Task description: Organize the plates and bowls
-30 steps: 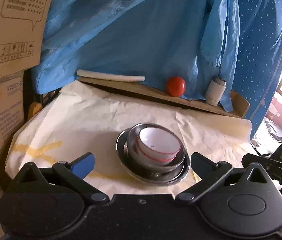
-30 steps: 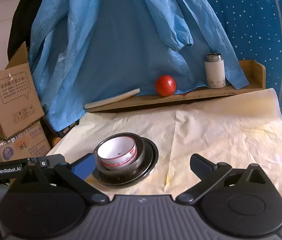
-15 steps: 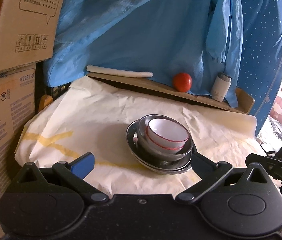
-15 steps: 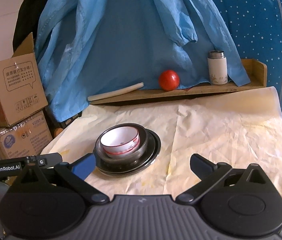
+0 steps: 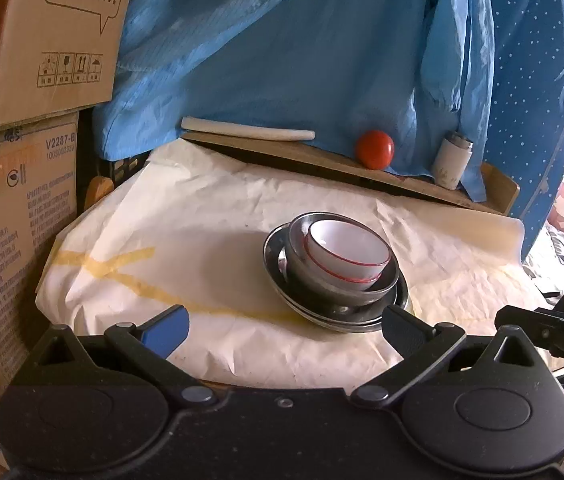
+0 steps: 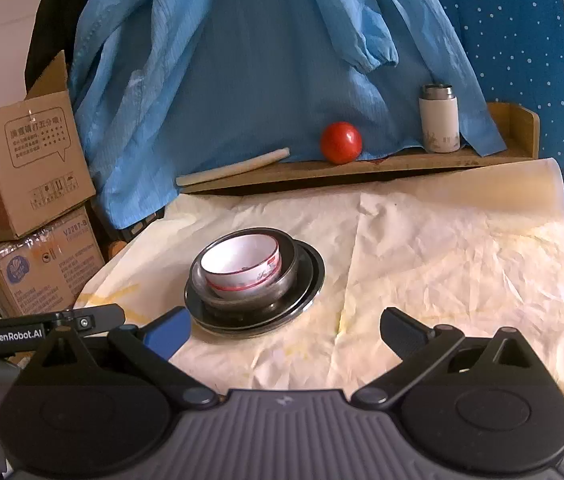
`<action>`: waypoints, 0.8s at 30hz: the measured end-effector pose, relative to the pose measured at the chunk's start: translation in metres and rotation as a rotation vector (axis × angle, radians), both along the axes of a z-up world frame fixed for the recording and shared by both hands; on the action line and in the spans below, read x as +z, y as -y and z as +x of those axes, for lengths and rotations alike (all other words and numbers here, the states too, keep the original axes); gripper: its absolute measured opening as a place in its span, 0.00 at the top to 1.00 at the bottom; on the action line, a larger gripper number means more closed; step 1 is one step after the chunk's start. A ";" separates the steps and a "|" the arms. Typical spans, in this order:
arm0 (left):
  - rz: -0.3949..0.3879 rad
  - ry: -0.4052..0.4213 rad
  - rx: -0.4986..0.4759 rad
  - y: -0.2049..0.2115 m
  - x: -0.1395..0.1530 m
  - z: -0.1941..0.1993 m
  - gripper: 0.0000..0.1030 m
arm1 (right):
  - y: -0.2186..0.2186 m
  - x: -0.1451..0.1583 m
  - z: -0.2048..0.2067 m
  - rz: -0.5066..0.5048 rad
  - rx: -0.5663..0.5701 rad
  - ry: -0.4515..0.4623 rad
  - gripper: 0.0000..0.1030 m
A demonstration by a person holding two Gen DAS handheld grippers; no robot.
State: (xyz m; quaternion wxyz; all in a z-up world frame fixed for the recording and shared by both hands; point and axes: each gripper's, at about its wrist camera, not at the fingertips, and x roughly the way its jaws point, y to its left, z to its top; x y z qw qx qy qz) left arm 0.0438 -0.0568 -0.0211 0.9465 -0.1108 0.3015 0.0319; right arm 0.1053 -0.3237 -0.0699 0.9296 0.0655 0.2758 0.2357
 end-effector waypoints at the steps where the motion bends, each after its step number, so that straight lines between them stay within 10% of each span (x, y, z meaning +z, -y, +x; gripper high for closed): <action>1: 0.000 -0.001 -0.001 0.000 0.000 0.000 0.01 | 0.000 0.000 0.000 0.000 -0.001 -0.001 0.00; 24: 0.007 -0.012 -0.003 0.001 -0.001 0.004 0.01 | 0.000 -0.001 0.005 -0.002 -0.006 -0.011 0.00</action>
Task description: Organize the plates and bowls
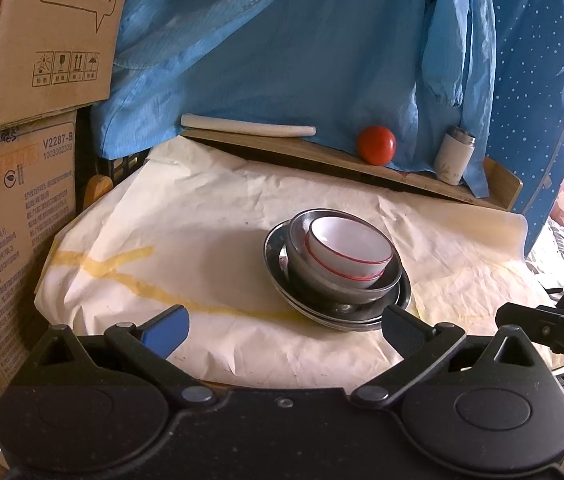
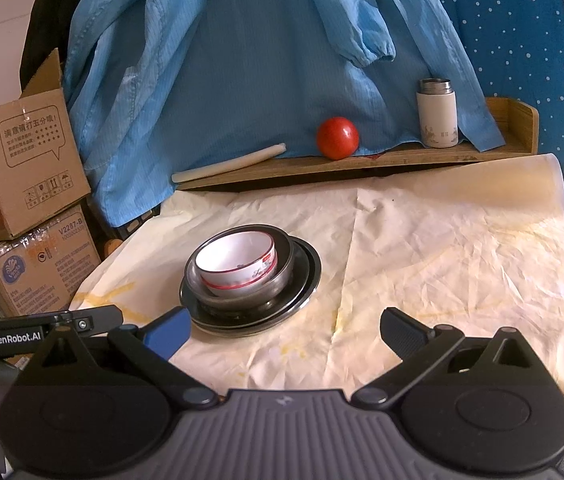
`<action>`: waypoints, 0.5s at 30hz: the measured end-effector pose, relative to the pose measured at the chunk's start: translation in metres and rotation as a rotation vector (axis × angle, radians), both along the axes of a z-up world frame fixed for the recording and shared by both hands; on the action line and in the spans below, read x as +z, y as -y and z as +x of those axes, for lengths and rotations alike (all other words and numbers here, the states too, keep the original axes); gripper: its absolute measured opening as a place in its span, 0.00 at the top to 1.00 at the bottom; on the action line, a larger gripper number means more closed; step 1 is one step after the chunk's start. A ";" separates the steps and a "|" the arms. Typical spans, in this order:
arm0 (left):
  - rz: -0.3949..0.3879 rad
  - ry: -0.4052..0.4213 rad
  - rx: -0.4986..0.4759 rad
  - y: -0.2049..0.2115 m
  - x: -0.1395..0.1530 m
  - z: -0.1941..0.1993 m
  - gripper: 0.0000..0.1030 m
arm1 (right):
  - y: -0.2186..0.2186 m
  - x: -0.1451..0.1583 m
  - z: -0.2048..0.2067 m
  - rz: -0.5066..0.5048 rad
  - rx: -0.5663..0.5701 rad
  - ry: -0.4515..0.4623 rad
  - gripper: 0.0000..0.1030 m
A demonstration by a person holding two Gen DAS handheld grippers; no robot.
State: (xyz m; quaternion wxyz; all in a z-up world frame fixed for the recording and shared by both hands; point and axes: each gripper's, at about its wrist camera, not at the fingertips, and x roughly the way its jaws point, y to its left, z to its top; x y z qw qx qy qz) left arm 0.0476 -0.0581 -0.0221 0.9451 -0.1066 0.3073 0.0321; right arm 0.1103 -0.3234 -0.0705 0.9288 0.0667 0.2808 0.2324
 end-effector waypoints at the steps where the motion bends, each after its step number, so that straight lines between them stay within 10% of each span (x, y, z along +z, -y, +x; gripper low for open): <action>1: -0.001 -0.001 0.000 0.000 0.000 0.000 0.01 | 0.000 0.000 0.000 0.000 0.000 0.000 0.00; 15: -0.004 -0.004 -0.004 -0.002 -0.002 0.001 0.01 | 0.000 -0.001 0.000 -0.004 -0.007 -0.003 0.00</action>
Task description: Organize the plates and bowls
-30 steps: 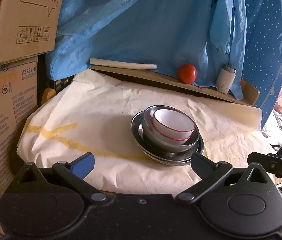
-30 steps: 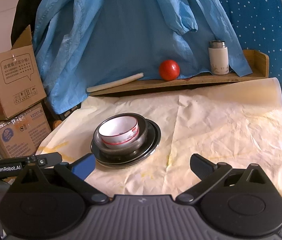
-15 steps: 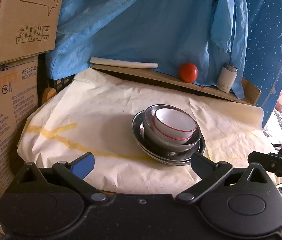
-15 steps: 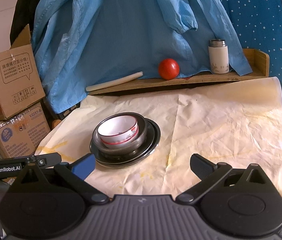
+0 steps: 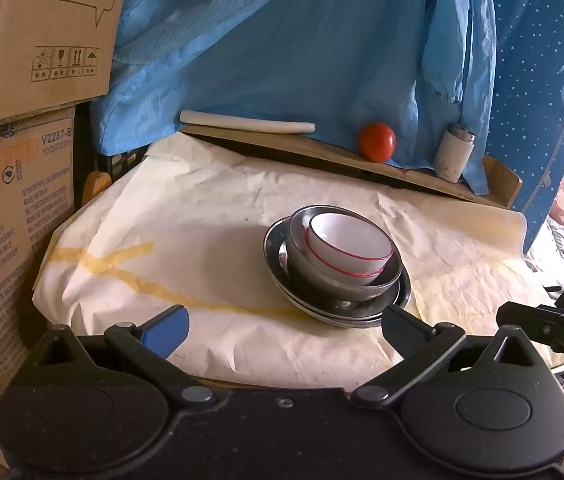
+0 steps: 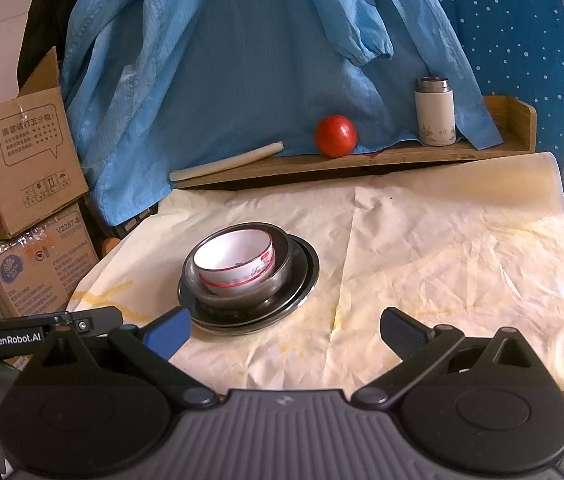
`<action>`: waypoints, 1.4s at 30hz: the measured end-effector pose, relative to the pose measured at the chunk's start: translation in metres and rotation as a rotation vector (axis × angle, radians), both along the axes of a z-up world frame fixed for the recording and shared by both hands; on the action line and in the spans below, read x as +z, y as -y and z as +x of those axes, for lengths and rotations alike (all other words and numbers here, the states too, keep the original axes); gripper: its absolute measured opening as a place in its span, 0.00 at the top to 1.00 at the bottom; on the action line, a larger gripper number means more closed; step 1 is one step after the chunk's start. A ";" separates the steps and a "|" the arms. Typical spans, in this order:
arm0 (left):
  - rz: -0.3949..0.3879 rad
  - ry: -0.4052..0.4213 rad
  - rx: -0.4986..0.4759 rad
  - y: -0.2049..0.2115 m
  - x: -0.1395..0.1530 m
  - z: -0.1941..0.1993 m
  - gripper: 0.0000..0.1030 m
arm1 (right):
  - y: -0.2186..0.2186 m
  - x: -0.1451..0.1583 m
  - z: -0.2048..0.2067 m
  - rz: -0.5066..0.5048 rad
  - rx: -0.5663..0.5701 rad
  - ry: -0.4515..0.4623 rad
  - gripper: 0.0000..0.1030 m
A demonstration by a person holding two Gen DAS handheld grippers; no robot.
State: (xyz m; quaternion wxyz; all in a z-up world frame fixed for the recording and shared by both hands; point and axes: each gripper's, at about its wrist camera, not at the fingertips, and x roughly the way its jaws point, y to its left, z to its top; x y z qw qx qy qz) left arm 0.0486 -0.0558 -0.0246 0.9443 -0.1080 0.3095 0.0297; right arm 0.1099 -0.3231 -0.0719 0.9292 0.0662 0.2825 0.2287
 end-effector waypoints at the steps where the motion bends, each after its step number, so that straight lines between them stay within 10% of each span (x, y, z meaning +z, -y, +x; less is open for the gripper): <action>1: 0.000 0.000 -0.001 0.000 0.000 0.000 0.01 | 0.000 0.000 0.000 0.000 -0.001 0.000 0.00; 42: -0.011 -0.005 0.004 0.000 -0.002 0.002 0.01 | -0.001 0.000 0.004 -0.007 0.010 -0.004 0.00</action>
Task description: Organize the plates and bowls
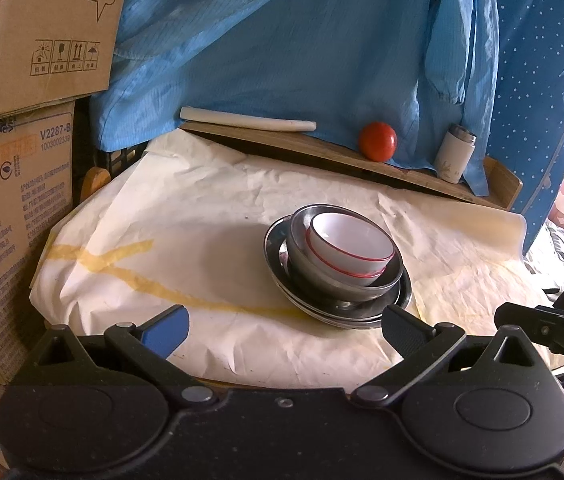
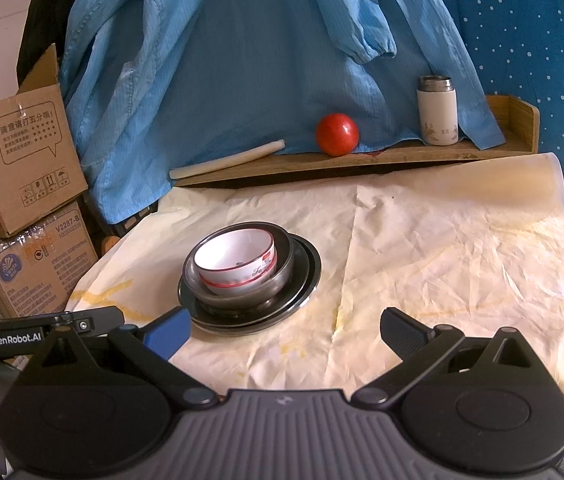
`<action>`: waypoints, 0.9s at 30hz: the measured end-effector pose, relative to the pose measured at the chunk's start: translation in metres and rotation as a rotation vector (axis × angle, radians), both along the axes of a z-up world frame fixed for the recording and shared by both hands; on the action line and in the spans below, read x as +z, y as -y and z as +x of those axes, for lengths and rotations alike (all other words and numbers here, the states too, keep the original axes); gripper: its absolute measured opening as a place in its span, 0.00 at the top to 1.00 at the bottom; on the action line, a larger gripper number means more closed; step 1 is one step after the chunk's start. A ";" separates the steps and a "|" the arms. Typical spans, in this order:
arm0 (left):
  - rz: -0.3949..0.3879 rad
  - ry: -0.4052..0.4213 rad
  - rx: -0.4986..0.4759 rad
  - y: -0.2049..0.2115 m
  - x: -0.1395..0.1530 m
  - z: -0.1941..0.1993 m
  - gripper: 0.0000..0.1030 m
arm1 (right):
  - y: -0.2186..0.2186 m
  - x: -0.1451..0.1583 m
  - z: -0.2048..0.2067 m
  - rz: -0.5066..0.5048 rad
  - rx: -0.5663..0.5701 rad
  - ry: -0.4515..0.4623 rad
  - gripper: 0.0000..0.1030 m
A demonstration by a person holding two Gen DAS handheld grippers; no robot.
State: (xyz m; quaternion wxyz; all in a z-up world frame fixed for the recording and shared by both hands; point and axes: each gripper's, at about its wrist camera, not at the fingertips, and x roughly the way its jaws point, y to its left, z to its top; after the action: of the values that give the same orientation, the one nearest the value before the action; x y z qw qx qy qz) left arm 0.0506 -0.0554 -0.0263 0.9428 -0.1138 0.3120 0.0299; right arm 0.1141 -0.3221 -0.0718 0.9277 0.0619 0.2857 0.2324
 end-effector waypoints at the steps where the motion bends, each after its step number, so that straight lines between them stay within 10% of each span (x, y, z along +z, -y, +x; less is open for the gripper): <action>1: -0.001 0.001 0.000 0.000 0.000 0.000 0.01 | 0.000 0.000 0.000 0.000 -0.001 0.001 0.00; 27: 0.013 0.013 0.010 0.004 0.006 -0.002 0.01 | 0.000 0.002 -0.002 -0.005 -0.001 -0.004 0.00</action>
State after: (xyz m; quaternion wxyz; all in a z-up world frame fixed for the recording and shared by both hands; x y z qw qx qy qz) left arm 0.0487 -0.0591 -0.0207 0.9453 -0.1094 0.3051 0.0360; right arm 0.1120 -0.3218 -0.0699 0.9274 0.0601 0.2881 0.2310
